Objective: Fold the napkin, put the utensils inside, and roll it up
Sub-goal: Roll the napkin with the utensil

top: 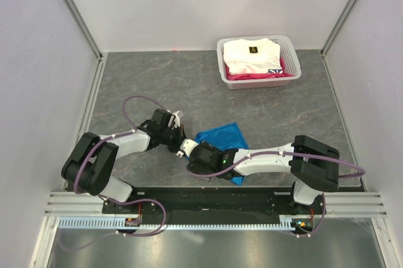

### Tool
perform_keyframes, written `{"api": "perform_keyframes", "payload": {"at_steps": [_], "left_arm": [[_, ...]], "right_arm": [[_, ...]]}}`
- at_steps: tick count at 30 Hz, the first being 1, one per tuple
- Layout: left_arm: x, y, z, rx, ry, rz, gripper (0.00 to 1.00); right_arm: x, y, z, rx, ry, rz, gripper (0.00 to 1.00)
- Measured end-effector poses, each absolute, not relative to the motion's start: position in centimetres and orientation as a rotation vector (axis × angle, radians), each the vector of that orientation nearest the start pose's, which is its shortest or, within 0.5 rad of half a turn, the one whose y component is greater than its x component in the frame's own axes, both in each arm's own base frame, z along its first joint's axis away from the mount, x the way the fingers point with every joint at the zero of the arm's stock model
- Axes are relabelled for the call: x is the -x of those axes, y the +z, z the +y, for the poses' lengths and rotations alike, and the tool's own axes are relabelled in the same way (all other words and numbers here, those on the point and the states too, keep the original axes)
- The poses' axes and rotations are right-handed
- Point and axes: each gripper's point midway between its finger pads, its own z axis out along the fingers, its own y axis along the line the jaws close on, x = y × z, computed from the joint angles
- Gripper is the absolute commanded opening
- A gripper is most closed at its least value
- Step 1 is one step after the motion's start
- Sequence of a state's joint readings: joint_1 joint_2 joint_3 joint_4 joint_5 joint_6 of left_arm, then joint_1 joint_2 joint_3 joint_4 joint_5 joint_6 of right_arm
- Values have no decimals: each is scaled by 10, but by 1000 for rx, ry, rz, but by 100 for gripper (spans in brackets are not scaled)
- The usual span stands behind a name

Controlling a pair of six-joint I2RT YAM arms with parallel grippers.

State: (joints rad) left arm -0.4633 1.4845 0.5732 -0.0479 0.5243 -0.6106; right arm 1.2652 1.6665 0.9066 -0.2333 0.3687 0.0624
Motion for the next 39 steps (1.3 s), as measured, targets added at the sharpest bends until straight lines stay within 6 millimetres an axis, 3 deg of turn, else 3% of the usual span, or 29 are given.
{"api": "perform_keyframes", "payload": {"at_steps": [4,10,12,13,14,15,19,22,26,32,39], "left_arm": [[-211,24,-228,-30,-1060,2706,2],[-212,26,-232,-50,-1086,2703,2],[-216,29,-233,-60,-1087,2689,7],[-219,31,-233,-64,-1088,2679,11],[-221,33,-234,-69,-1090,2668,24],[-224,35,-235,-76,-1092,2657,29],[-227,37,-236,-92,-1087,2642,59],[-227,40,-232,-83,-1055,2642,68],[-233,54,-224,-71,-991,2580,74],[-226,53,-208,-36,-918,2551,76],[-209,46,-202,-44,-955,2504,79]], "right_arm": [[-169,27,327,1280,110,2109,62],[-181,23,332,1260,253,2161,52],[-187,24,333,1246,301,2176,46],[-188,25,334,1243,324,2183,40],[-189,25,335,1244,344,2188,38],[-189,26,337,1246,364,2191,35],[-191,27,339,1239,420,2216,29],[-191,28,341,1228,468,2238,28],[-187,29,343,1222,560,2275,27],[-181,29,344,1231,680,2366,25],[-175,29,343,1235,844,2463,25]]}}
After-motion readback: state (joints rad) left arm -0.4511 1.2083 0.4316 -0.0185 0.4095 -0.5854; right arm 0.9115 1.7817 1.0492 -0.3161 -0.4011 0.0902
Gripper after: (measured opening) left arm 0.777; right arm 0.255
